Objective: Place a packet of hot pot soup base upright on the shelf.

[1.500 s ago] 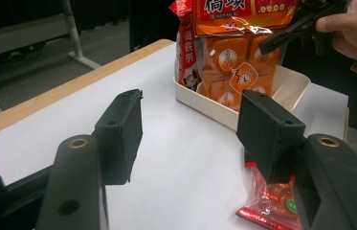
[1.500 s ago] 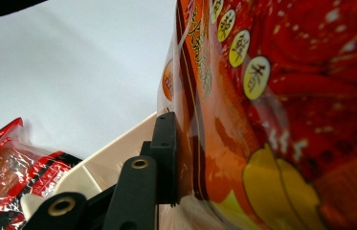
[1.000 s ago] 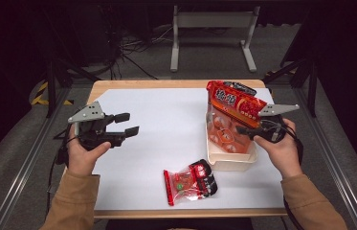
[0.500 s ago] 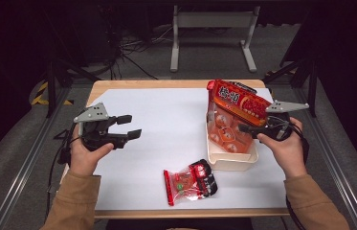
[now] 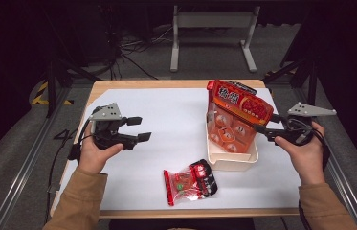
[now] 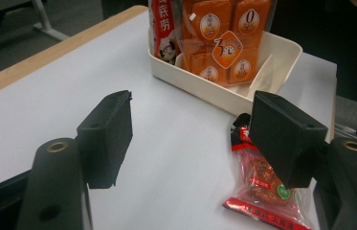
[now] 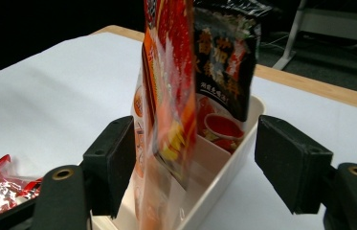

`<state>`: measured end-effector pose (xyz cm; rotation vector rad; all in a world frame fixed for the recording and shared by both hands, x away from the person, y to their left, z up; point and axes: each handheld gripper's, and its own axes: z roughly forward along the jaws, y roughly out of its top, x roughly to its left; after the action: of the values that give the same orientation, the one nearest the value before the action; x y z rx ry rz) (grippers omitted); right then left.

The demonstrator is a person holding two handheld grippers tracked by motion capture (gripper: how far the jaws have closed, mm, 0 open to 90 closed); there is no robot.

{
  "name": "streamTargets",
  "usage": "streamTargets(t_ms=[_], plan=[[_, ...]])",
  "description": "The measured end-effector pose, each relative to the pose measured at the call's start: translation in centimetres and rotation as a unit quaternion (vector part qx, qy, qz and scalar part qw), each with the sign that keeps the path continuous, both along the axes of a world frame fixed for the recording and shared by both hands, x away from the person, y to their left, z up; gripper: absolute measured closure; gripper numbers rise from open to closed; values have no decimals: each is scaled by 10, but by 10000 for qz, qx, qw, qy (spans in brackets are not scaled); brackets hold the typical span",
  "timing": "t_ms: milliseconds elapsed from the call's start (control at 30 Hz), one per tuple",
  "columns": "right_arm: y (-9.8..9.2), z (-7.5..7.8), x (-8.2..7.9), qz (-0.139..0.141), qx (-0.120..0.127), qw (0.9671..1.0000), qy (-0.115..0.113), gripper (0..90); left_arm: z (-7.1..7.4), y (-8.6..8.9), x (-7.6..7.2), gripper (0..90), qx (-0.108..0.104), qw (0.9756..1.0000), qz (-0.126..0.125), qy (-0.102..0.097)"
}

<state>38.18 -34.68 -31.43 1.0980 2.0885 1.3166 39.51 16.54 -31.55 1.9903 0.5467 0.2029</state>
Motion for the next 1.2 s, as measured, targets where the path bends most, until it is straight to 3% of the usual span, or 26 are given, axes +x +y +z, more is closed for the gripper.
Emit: streamTargets(t_ms=[233, 533, 933, 1200], plan=[[-16, 2, -11, -22, -116, 9998, -149, 313, -3, -12, 2, 317, 126, 9998, -151, 47], [-31, -6, -22, -79, -54, 9997, -217, 313, -11, -28, 1, 302, 258, 9990, -316, 166], [-33, -17, -25, -70, -197, 9993, -306, 313, -20, -55, -2, 293, 419, 9975, -536, 209], [-34, -20, -25, -98, -188, 9994, -289, 312, -30, -79, -2, 279, 590, 9950, -741, 305]])
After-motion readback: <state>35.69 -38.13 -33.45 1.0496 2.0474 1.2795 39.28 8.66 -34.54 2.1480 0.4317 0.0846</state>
